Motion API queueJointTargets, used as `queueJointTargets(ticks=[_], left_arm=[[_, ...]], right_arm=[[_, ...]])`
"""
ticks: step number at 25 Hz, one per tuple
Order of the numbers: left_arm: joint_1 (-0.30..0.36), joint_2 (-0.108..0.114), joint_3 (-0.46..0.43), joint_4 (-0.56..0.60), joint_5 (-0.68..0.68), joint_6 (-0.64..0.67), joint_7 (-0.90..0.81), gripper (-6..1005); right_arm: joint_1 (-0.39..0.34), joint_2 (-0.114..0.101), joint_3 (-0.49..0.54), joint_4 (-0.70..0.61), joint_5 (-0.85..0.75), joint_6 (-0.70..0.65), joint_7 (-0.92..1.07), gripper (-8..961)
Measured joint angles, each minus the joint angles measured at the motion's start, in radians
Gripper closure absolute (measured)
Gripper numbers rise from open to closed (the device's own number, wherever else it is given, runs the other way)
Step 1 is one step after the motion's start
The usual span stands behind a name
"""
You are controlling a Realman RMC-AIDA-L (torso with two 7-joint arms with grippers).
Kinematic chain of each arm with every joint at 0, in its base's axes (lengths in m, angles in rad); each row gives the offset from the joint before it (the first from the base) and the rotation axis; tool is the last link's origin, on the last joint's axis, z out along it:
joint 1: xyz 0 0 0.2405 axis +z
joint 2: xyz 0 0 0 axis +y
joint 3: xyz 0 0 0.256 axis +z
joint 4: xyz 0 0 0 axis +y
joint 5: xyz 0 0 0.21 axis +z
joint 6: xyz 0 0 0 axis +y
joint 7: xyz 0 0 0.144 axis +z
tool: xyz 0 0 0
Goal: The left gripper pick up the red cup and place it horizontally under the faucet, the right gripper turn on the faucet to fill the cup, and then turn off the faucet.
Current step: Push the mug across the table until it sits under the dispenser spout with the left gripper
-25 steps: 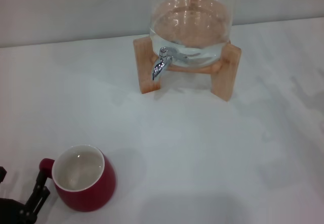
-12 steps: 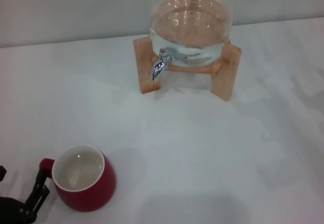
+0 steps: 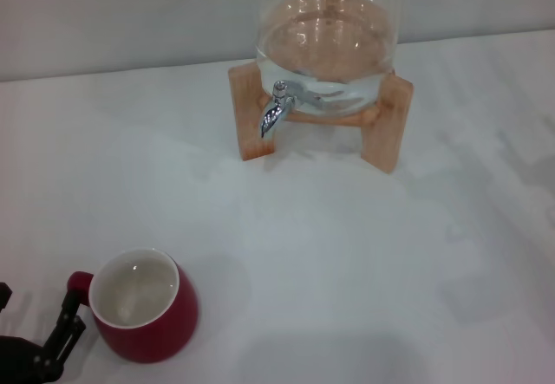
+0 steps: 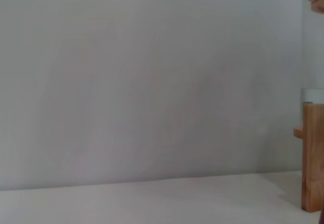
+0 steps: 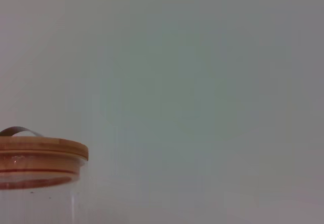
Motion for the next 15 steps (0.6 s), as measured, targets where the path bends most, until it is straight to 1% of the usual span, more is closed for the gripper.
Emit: queueJointTargets(ticks=[15], left_arm=[[-0.001, -0.002, 0.000, 0.000, 0.000, -0.004, 0.000, 121]], right_arm=[[0.001, -0.002, 0.000, -0.003, 0.000, 0.000, 0.000, 94]])
